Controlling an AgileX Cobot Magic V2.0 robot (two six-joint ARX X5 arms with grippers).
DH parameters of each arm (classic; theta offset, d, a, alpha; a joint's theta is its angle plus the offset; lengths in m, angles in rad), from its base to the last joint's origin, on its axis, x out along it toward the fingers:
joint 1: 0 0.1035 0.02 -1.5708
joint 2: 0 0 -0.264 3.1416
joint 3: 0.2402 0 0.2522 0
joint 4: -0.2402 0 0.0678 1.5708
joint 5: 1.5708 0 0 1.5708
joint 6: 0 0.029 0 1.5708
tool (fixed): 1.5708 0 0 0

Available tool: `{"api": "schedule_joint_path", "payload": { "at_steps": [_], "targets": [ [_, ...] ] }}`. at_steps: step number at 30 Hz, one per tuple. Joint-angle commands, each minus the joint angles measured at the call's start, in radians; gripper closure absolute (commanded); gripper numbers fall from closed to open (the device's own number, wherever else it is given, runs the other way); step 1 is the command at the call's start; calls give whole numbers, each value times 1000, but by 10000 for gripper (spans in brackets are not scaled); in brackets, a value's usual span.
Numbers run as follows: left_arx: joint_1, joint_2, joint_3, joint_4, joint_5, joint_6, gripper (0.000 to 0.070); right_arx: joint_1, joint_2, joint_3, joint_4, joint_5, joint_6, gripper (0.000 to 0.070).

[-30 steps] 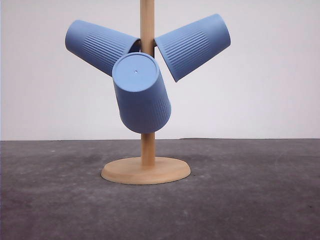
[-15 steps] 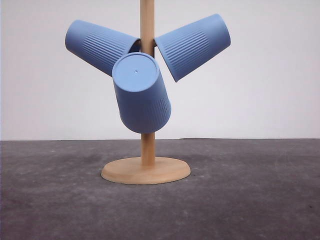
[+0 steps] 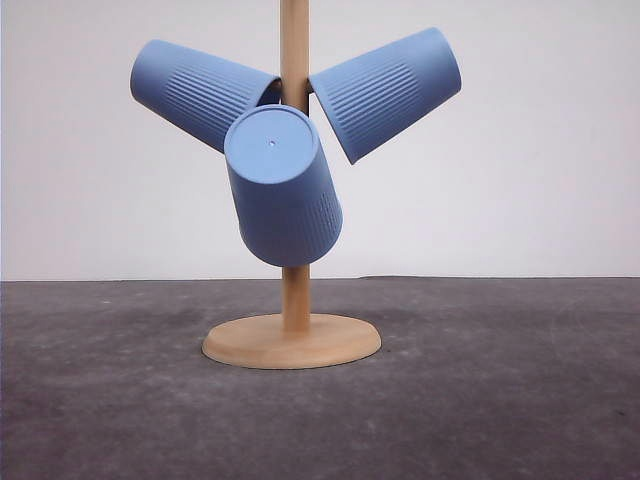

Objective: Place three cups

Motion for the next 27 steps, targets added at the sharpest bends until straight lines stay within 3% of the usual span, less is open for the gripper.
{"api": "schedule_joint_path", "payload": {
  "at_steps": [1,27],
  "targets": [
    [1,-1,-13,-4,-2,-1,700,1,1,-3,11,3,11,687],
    [1,-1,-13,-4,-2,-1,700,1,1,-3,11,3,11,687]
  ]
}}
